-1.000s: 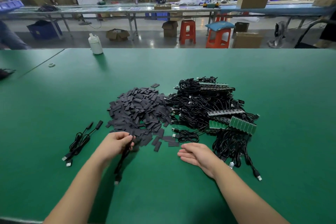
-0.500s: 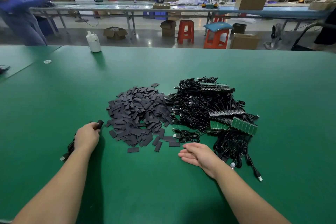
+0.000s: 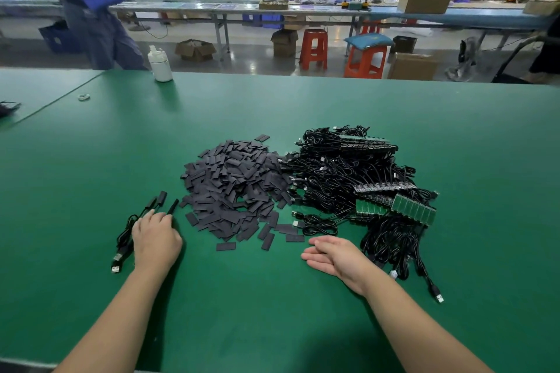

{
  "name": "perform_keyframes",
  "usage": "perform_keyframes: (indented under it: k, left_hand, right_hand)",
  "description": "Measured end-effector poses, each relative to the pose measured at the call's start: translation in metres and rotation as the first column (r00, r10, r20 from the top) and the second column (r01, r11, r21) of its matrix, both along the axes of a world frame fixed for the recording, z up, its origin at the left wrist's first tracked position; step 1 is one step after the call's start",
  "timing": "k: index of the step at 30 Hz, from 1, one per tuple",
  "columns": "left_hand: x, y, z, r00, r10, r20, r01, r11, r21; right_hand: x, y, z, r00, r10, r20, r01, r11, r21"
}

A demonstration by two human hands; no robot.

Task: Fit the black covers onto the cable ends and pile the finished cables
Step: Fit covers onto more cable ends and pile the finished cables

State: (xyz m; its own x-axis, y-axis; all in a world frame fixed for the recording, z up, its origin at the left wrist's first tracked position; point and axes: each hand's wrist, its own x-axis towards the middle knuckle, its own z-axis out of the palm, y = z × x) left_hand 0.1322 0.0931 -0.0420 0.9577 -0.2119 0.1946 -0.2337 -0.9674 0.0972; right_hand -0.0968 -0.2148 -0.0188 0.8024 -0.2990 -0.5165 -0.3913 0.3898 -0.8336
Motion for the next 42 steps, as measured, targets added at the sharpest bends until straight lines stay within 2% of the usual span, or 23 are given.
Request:
perform_keyframes:
  k: [5, 10, 13, 16, 18, 21, 23, 24, 25, 27, 29, 30, 31, 32, 33, 35, 39, 42]
  left_hand:
    - [0.015, 0.0, 0.005, 0.999, -0.014, -0.048, 0.019, 0.994, 0.107]
    - [0.027, -0.009, 0.016, 0.983, 0.055, -0.173, -0.023, 0.983, 0.18]
    - [0.022, -0.03, 0.025, 0.996, -0.004, -0.092, 0.017, 0.989, 0.146]
    - [-0.001, -0.076, 0.036, 0.982, -0.19, 0.017, 0.19, 0.98, -0.055]
    - [-0.027, -0.113, 0.041, 0.926, -0.377, 0.033, 0.375, 0.903, -0.208]
    - [-0.077, -0.165, 0.046, 0.76, -0.649, -0.024, 0.603, 0.719, -0.346]
    - [-0.11, -0.196, 0.047, 0.654, -0.753, -0.074, 0.674, 0.623, -0.397]
    - [-0.125, -0.21, 0.047, 0.613, -0.784, -0.094, 0.686, 0.587, -0.429]
    - [-0.139, -0.221, 0.047, 0.584, -0.804, -0.112, 0.681, 0.56, -0.472]
    - [-0.162, -0.24, 0.047, 0.563, -0.814, -0.138, 0.634, 0.534, -0.56]
    - [-0.179, -0.253, 0.047, 0.579, -0.8, -0.161, 0.562, 0.534, -0.632]
    - [-0.186, -0.258, 0.048, 0.586, -0.792, -0.173, 0.527, 0.534, -0.661]
    - [-0.192, -0.263, 0.05, 0.592, -0.785, -0.181, 0.5, 0.534, -0.681]
    - [-0.196, -0.268, 0.052, 0.6, -0.779, -0.184, 0.483, 0.536, -0.693]
    - [-0.2, -0.274, 0.054, 0.61, -0.771, -0.186, 0.469, 0.54, -0.699]
    - [-0.205, -0.284, 0.058, 0.631, -0.75, -0.198, 0.43, 0.551, -0.715]
    - [-0.204, -0.298, 0.067, 0.699, -0.679, -0.225, 0.335, 0.589, -0.735]
    - [-0.202, -0.303, 0.07, 0.74, -0.64, -0.206, 0.291, 0.581, -0.76]
  right_hand:
    - [0.0, 0.001, 0.0, 1.0, -0.004, -0.006, 0.004, 1.0, -0.009]
    - [0.0, 0.002, 0.001, 1.0, -0.013, -0.016, 0.013, 1.0, -0.023]
    - [0.001, 0.003, -0.001, 0.999, -0.019, -0.026, 0.018, 0.998, -0.052]
    - [0.001, 0.004, -0.001, 0.999, -0.013, -0.036, 0.01, 0.995, -0.099]
    - [0.0, 0.006, 0.001, 0.999, 0.0, -0.045, -0.006, 0.992, -0.123]
    - [-0.003, 0.011, 0.009, 0.998, 0.033, -0.054, -0.042, 0.983, -0.179]
    - [-0.008, 0.009, 0.02, 0.998, 0.007, -0.067, -0.029, 0.937, -0.348]
    - [-0.012, 0.003, 0.026, 0.997, -0.035, -0.066, -0.002, 0.871, -0.491]
    - [-0.018, -0.006, 0.034, 0.995, -0.084, -0.048, 0.032, 0.757, -0.653]
    - [-0.035, -0.028, 0.053, 0.981, -0.187, 0.054, 0.124, 0.391, -0.912]
    - [-0.051, -0.057, 0.07, 0.94, -0.263, 0.215, 0.223, 0.002, -0.975]
    - [-0.057, -0.074, 0.076, 0.932, -0.283, 0.228, 0.207, -0.101, -0.973]
    - [-0.061, -0.089, 0.08, 0.936, -0.312, 0.161, 0.13, -0.119, -0.984]
    - [-0.064, -0.104, 0.081, 0.943, -0.33, 0.054, 0.035, -0.064, -0.997]
    - [-0.066, -0.117, 0.081, 0.946, -0.323, -0.039, -0.03, 0.033, -0.999]
    - [-0.068, -0.13, 0.08, 0.96, -0.256, -0.11, -0.058, 0.202, -0.978]
    - [-0.062, -0.126, 0.082, 0.986, -0.161, -0.041, 0.002, 0.256, -0.967]
    - [-0.056, -0.116, 0.087, 0.993, -0.11, -0.036, -0.003, 0.288, -0.958]
